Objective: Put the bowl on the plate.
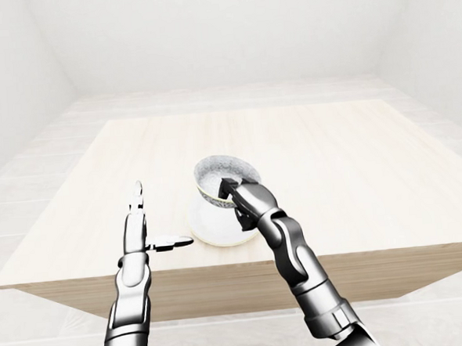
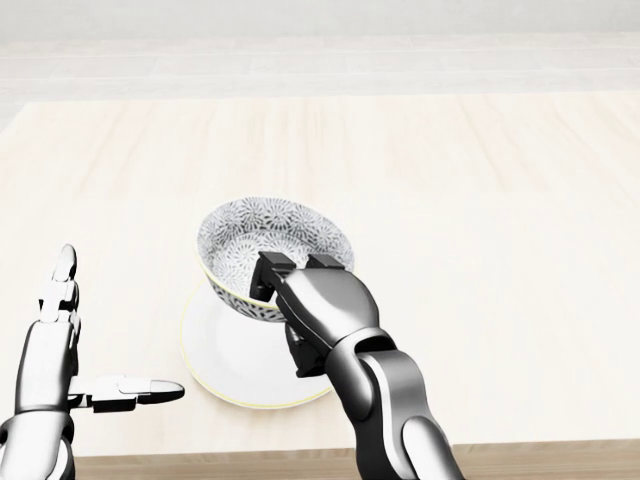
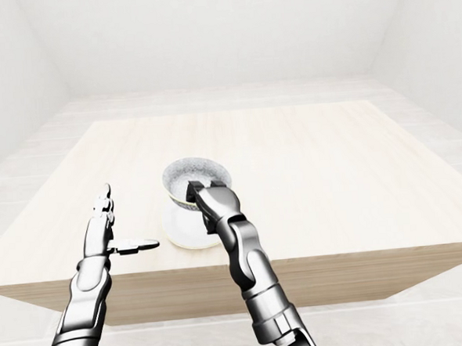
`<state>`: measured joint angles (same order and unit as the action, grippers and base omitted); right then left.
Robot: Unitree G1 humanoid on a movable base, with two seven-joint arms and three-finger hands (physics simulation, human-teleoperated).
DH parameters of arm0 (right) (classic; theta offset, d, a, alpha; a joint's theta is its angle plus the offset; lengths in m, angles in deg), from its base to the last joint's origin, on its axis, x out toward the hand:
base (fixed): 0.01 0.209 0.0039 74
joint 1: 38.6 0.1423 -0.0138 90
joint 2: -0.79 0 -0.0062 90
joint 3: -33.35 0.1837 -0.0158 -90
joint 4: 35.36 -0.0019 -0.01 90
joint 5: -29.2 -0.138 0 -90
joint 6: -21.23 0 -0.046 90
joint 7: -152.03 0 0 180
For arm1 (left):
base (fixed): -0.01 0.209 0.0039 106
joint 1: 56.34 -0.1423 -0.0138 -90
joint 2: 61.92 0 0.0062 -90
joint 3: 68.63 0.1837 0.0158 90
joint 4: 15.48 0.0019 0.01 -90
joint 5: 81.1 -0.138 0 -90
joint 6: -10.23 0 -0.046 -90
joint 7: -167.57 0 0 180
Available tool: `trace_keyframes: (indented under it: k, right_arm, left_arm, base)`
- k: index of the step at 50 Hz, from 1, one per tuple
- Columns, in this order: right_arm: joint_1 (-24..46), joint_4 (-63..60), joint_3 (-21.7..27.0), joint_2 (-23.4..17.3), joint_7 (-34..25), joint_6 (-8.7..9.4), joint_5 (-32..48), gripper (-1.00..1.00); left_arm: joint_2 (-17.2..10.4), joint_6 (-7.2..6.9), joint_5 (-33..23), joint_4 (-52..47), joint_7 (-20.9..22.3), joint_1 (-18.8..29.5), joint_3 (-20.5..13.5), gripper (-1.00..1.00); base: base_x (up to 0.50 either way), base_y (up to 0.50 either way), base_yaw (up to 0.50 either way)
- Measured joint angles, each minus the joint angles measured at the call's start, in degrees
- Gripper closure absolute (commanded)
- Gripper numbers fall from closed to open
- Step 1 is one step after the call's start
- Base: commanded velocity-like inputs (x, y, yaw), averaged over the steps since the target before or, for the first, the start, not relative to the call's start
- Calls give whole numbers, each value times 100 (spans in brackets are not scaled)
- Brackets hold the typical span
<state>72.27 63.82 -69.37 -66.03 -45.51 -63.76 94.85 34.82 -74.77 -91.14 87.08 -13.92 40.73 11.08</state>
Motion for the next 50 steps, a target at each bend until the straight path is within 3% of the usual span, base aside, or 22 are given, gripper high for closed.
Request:
trace_keyframes:
  k: [50]
  right_arm:
    - [-723,-240,-169,-21,218,0,195,100]
  left_arm:
    - [15,0,-80,77,-84,86,40,-100]
  base:
    - [0,0,0]
